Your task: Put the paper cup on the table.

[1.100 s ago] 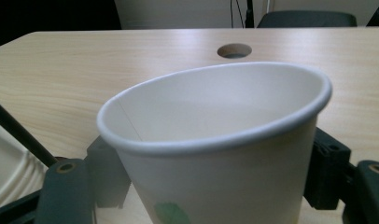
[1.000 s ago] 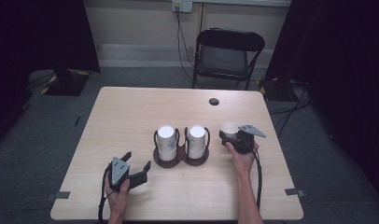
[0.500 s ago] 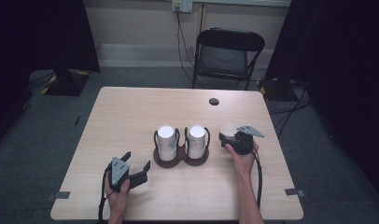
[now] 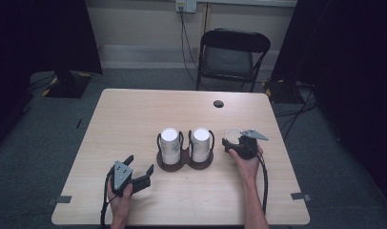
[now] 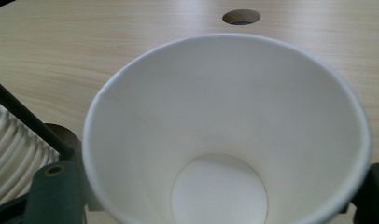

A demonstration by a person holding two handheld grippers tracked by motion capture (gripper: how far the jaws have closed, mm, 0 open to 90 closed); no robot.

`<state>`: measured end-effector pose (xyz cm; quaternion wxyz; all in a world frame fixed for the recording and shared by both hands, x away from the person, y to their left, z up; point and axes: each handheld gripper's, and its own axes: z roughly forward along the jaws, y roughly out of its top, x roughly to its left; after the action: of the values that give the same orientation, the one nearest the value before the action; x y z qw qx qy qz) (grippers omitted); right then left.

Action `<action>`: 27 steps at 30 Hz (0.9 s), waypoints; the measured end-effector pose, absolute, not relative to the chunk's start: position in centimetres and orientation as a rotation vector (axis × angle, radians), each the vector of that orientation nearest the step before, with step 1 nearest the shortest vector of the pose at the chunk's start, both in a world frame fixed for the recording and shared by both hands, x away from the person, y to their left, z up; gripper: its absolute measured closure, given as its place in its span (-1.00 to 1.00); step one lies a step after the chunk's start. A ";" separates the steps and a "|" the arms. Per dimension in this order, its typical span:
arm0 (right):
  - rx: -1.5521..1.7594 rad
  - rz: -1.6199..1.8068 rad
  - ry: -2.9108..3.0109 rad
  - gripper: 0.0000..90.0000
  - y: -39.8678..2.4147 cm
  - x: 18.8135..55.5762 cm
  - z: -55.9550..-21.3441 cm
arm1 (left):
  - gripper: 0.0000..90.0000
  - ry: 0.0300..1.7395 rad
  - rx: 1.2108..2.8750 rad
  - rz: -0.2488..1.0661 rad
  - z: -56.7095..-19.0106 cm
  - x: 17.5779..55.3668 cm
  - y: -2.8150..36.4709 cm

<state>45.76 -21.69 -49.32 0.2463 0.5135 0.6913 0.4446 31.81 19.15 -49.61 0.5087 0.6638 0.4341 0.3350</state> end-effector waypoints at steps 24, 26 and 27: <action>1.409 1.148 1.902 -0.66 -22.7 44.2 -49.2 | -0.61 1.049 1.600 0.807 -49.6 31.8 19.1; 1.419 1.153 1.897 -0.66 -23.0 43.9 -49.2 | -0.61 1.052 1.599 0.808 -49.6 31.8 19.1; 1.418 1.157 1.883 -0.66 -23.1 43.6 -49.1 | -0.61 1.052 1.598 0.807 -49.6 31.8 19.1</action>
<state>43.65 -23.07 -49.12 0.2549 0.5221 0.6935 0.4261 31.85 19.12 -49.61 0.5075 0.6631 0.4365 0.3349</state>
